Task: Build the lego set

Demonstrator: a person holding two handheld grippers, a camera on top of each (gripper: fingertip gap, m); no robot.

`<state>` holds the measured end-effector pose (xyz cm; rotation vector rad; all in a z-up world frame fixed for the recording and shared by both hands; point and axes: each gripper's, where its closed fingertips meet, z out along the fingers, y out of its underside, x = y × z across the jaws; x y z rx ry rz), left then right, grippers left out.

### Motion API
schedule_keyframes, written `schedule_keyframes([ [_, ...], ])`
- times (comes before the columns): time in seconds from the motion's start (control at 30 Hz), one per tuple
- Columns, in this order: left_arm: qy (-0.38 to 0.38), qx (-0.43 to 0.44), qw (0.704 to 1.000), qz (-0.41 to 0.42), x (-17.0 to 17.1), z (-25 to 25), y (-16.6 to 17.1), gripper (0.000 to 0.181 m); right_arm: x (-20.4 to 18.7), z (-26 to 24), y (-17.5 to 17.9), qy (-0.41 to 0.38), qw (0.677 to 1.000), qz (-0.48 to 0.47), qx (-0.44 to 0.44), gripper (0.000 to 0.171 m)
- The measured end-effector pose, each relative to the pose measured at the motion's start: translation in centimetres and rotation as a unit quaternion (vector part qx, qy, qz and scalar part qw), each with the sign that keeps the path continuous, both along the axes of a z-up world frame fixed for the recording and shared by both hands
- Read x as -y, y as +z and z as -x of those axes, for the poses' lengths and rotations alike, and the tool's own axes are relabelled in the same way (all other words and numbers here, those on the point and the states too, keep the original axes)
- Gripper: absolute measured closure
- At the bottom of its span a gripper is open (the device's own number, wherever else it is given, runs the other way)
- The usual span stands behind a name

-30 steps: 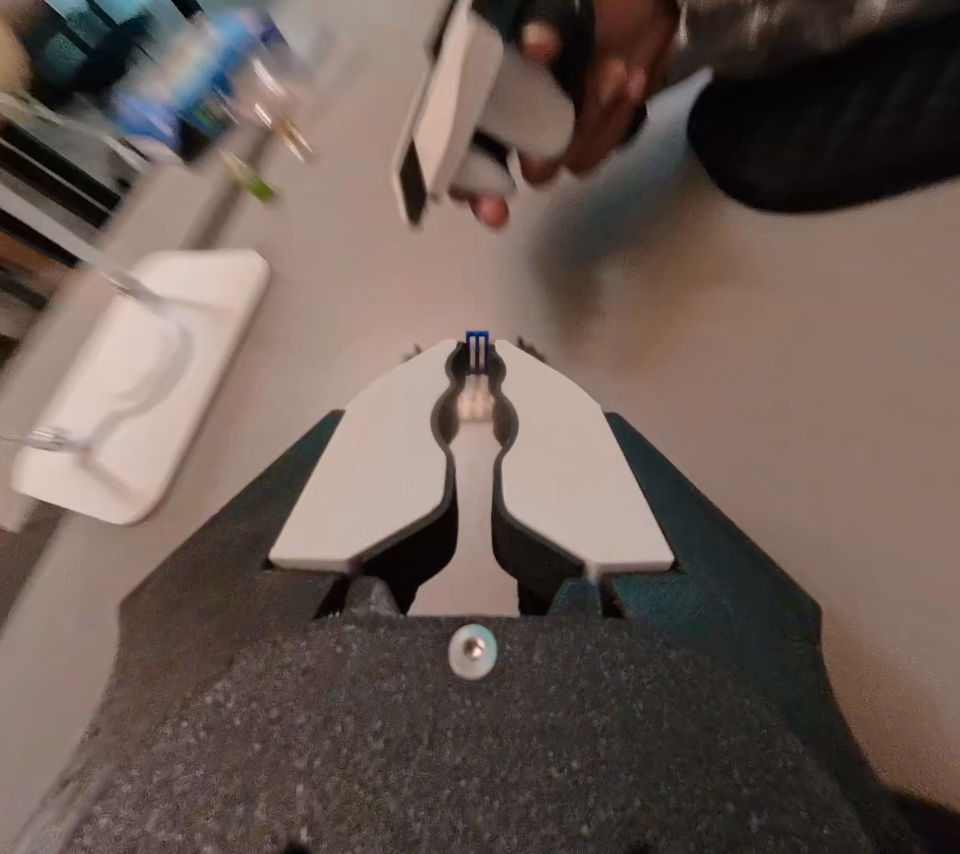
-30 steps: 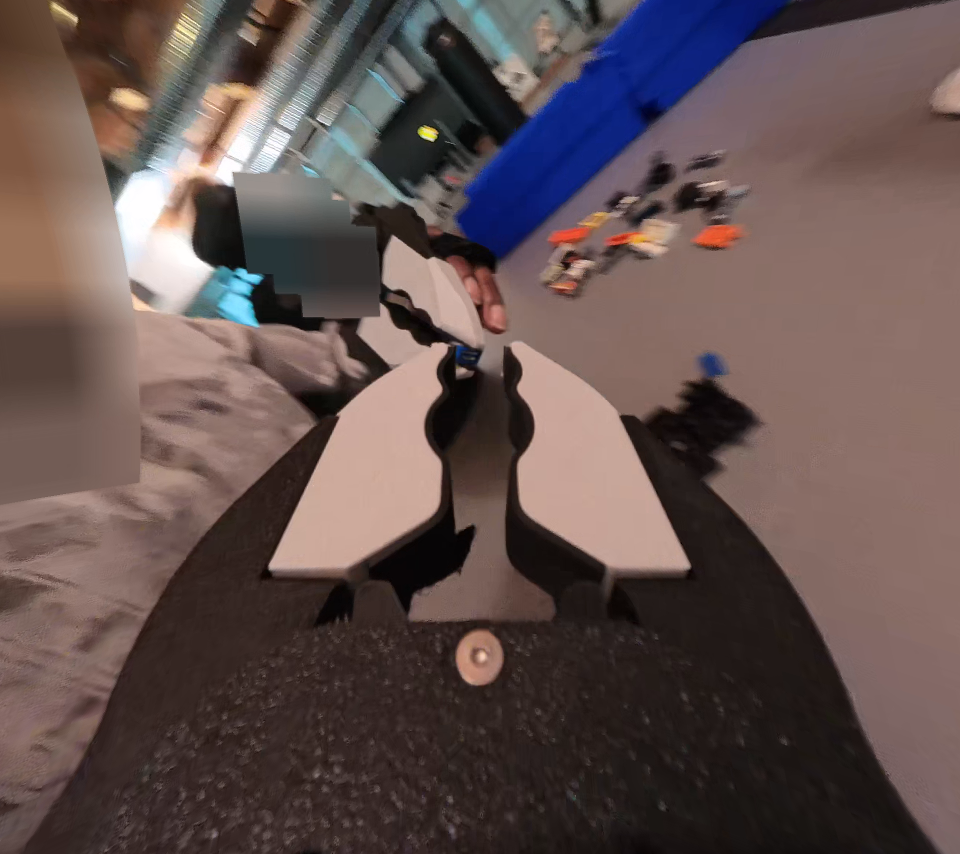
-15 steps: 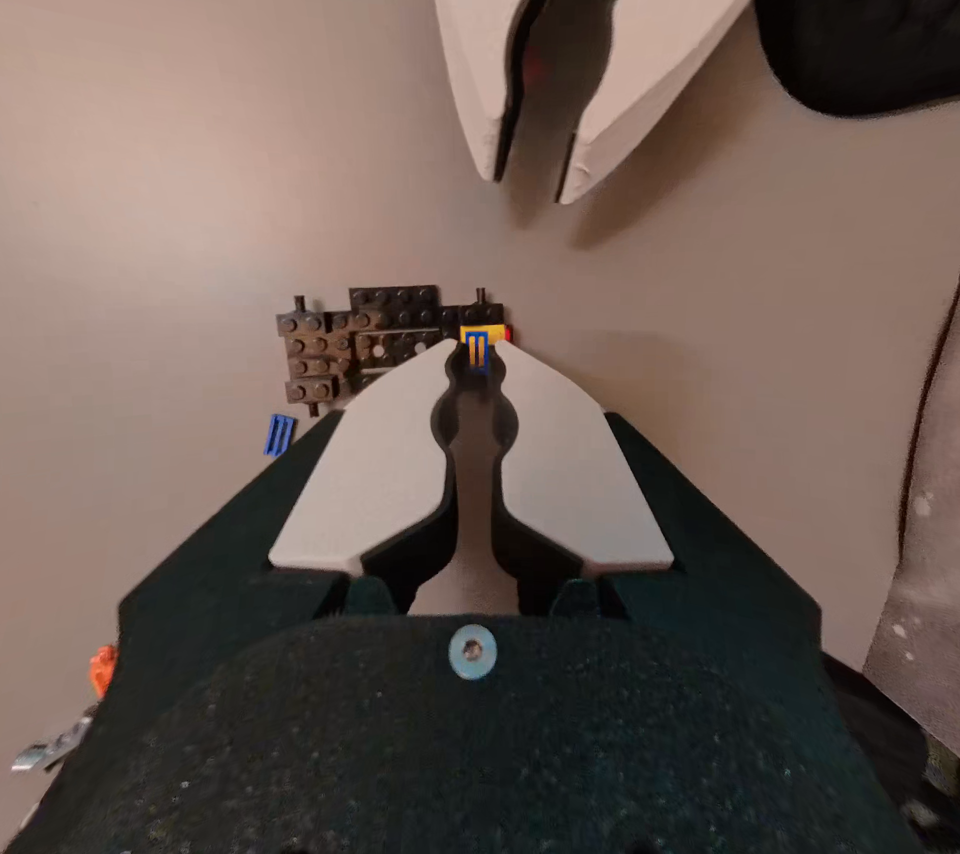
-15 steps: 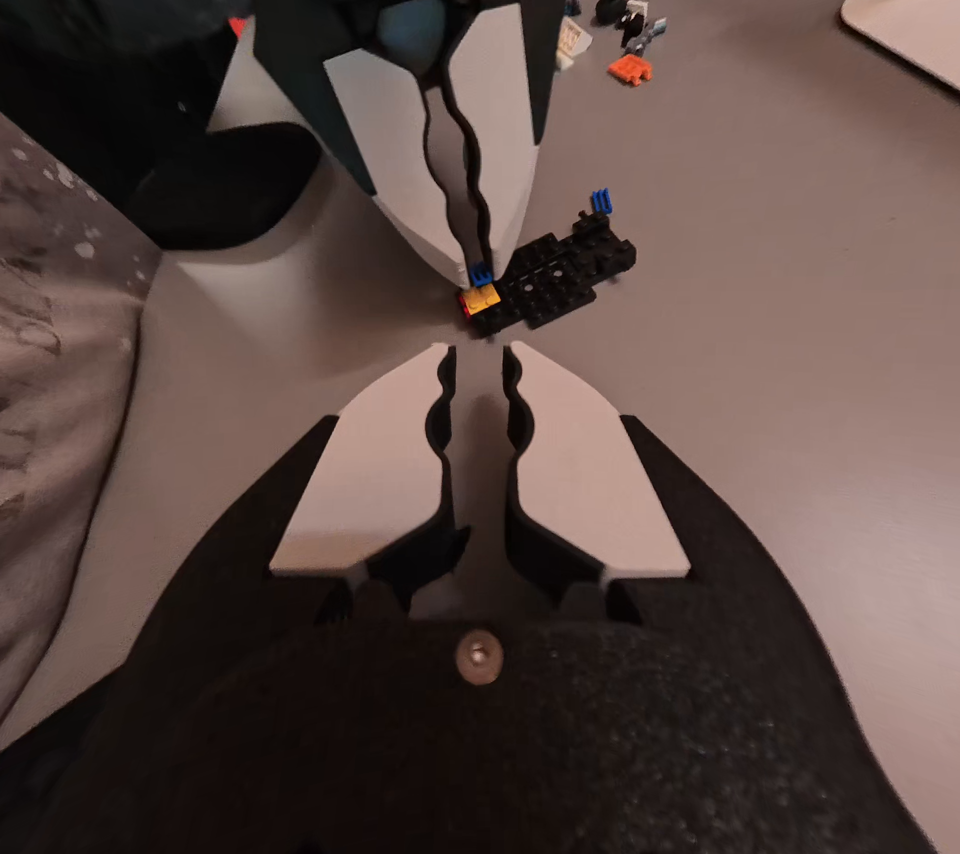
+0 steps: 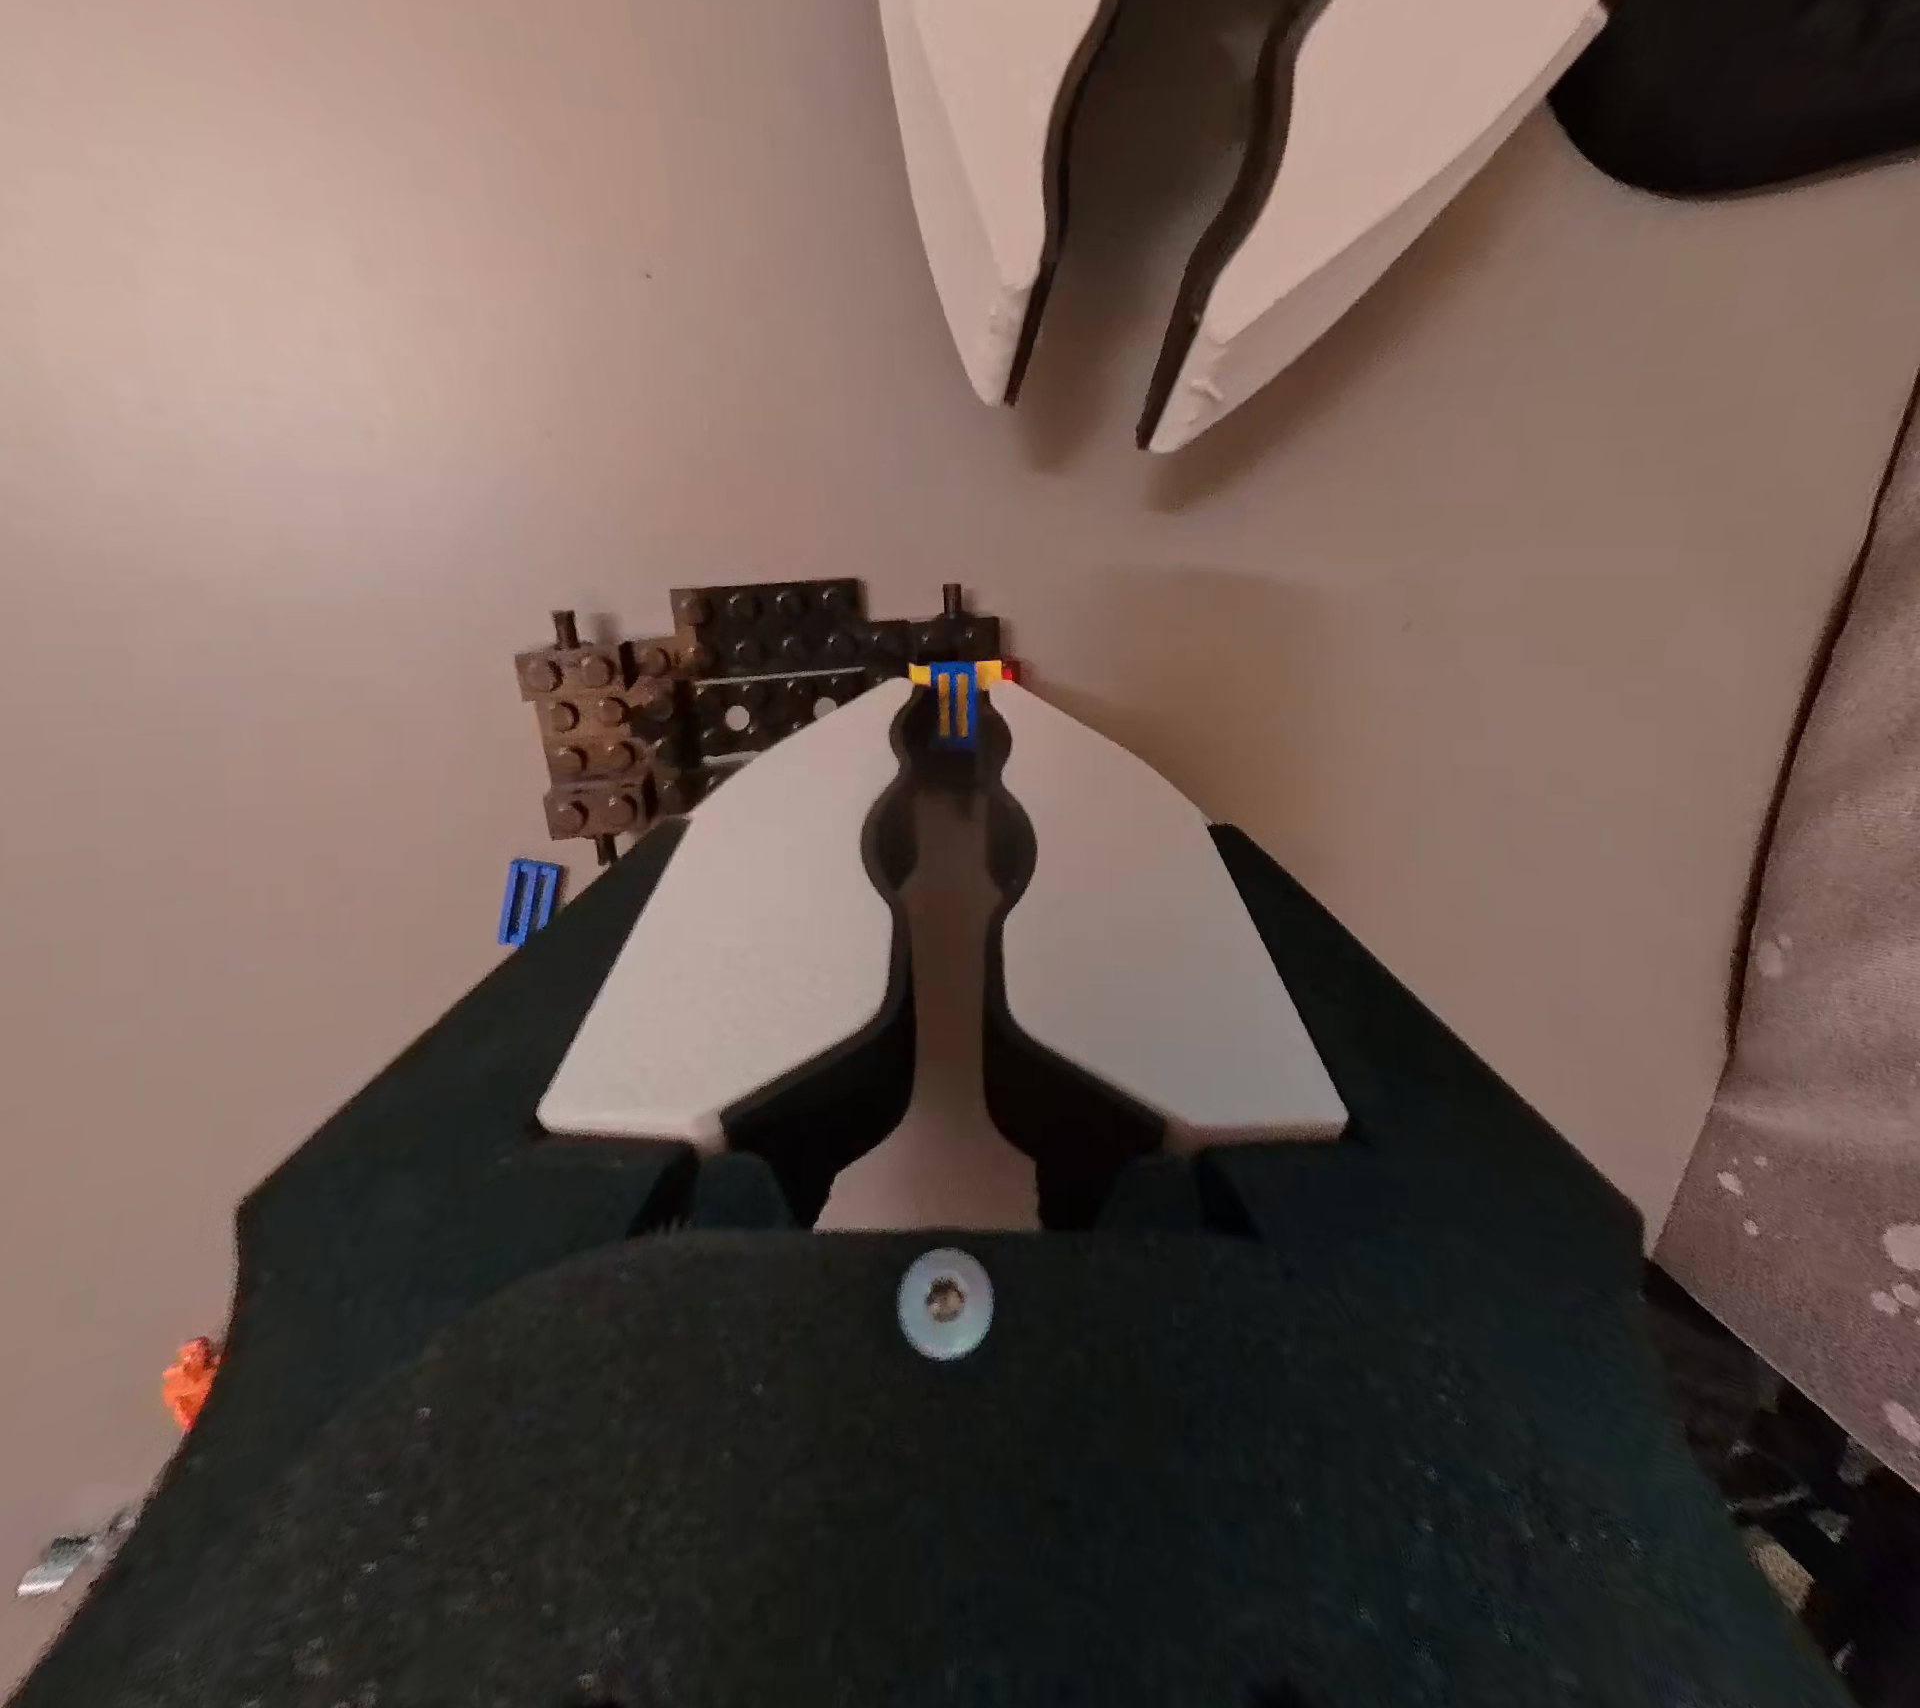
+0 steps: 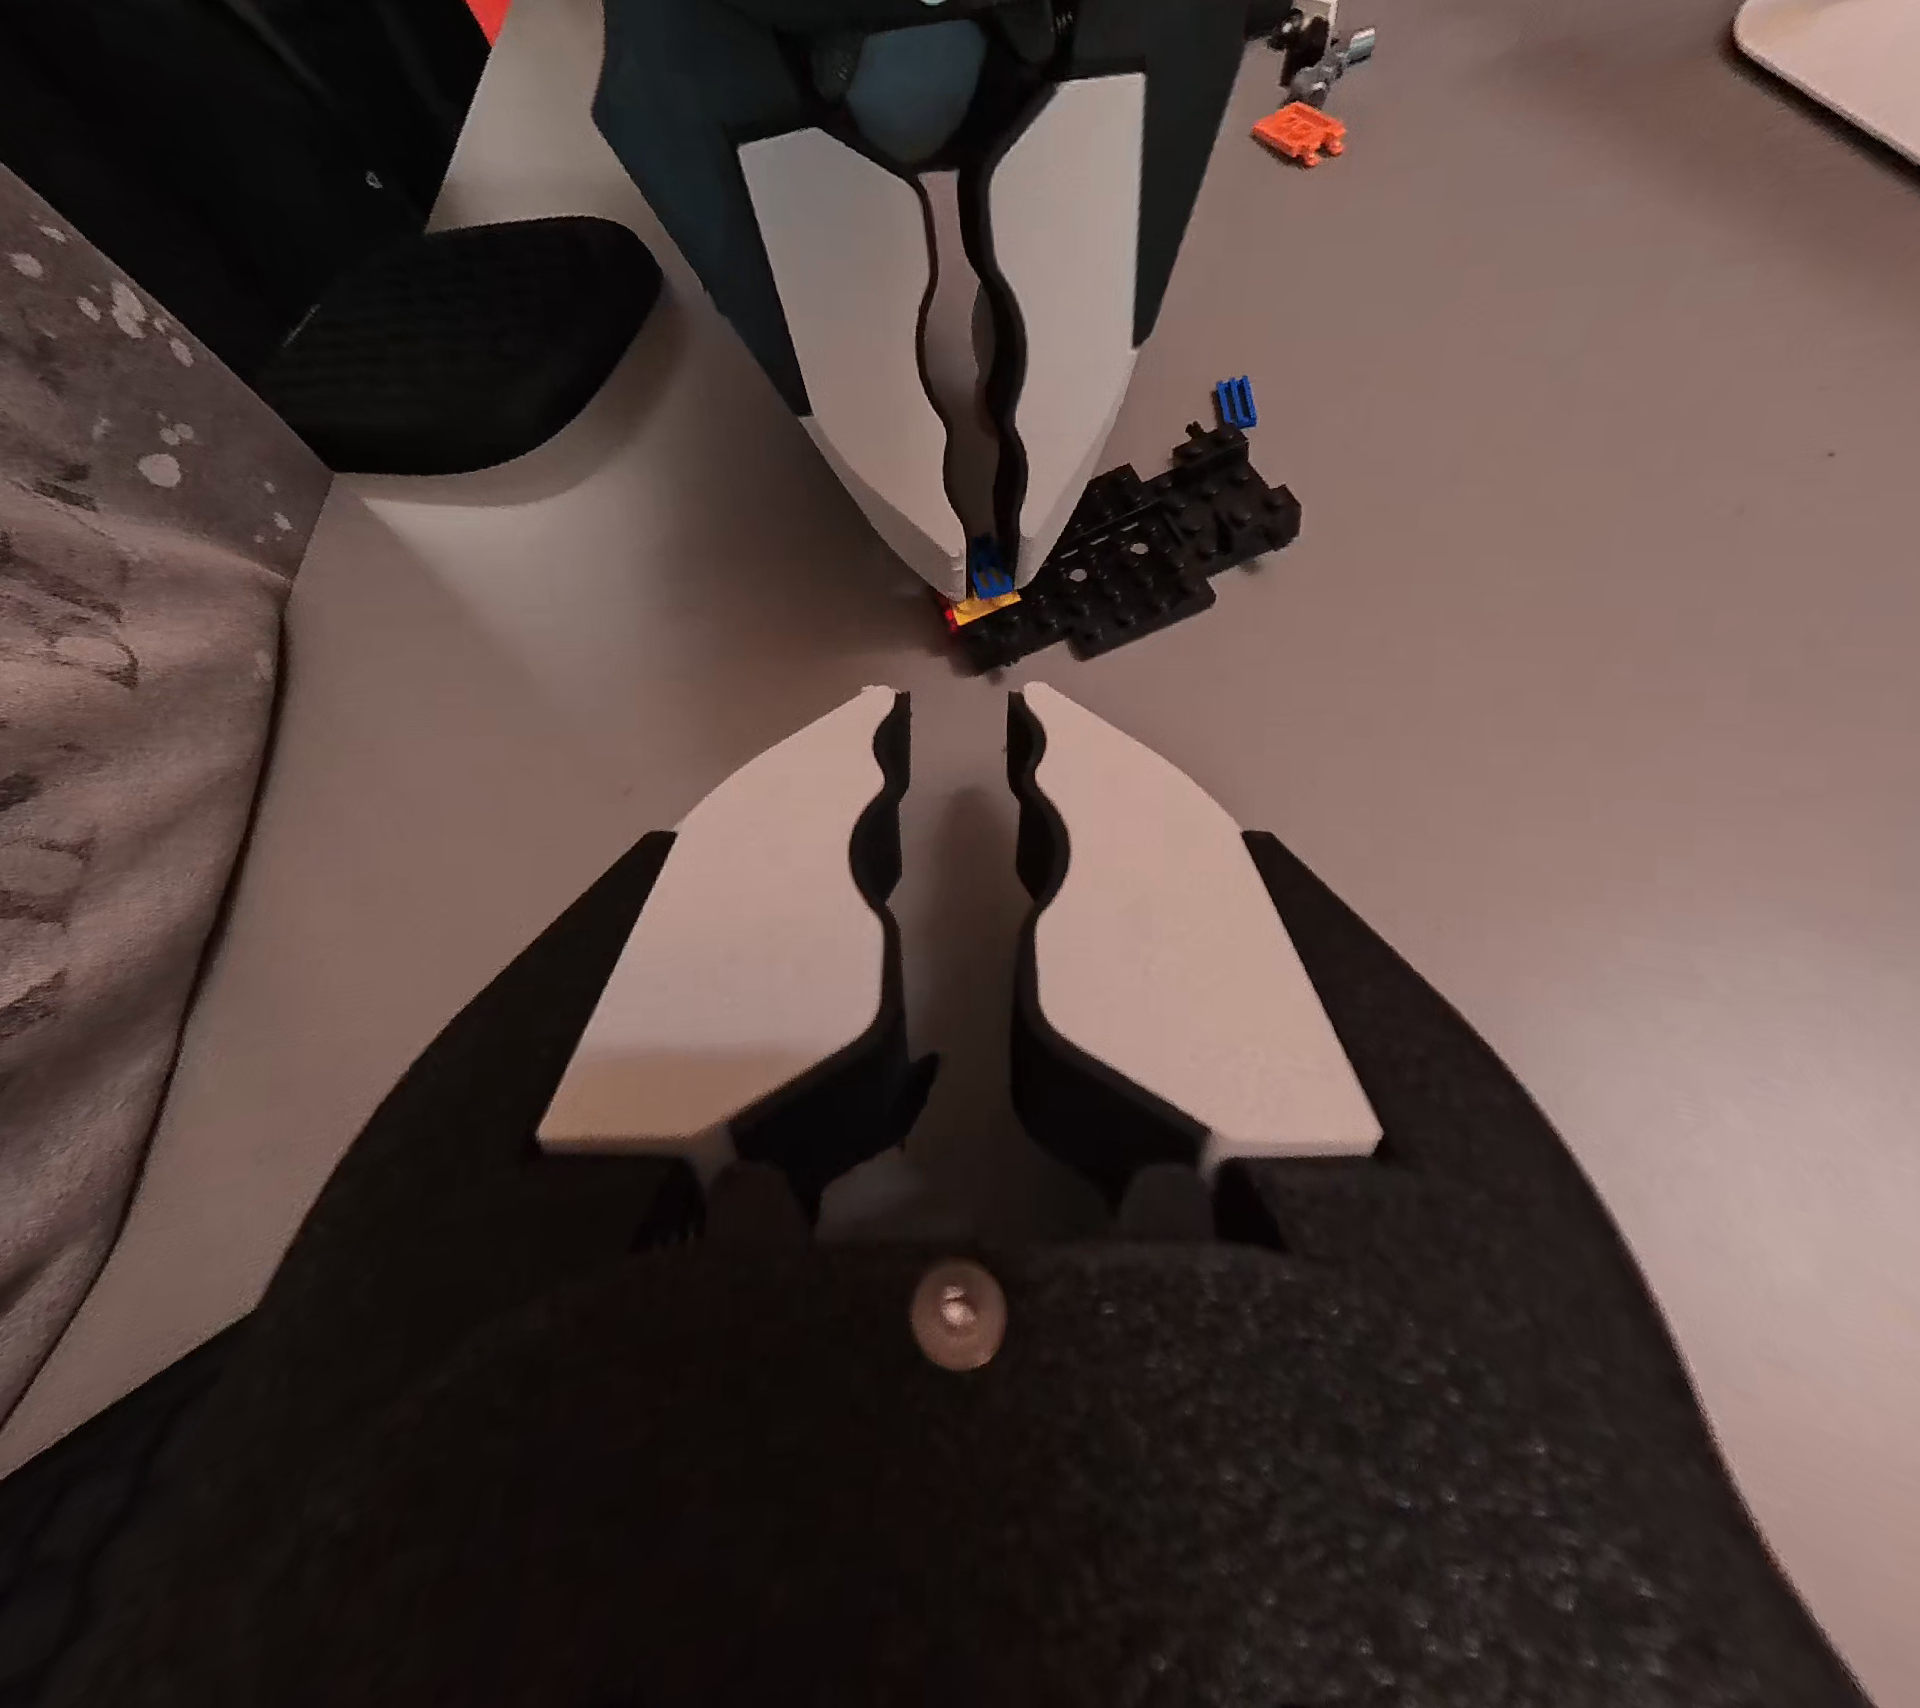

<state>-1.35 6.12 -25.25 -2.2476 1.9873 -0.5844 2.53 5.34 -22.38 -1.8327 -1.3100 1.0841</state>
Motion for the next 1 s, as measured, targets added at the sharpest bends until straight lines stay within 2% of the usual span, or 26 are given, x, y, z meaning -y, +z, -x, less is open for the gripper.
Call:
schedule_keyframes([
  [0.3,-0.006,-0.005,1.0,0.012,0.2,-0.1,-0.1,0.173,0.4,1.7,-1.2,0.032,0.998,-0.035,0.041,0.152],
  [1.0,-0.004,0.014,0.999,0.04,0.5,0.0,0.7,0.169,0.1,3.5,-1.7,0.067,0.994,-0.057,0.059,0.15],
])
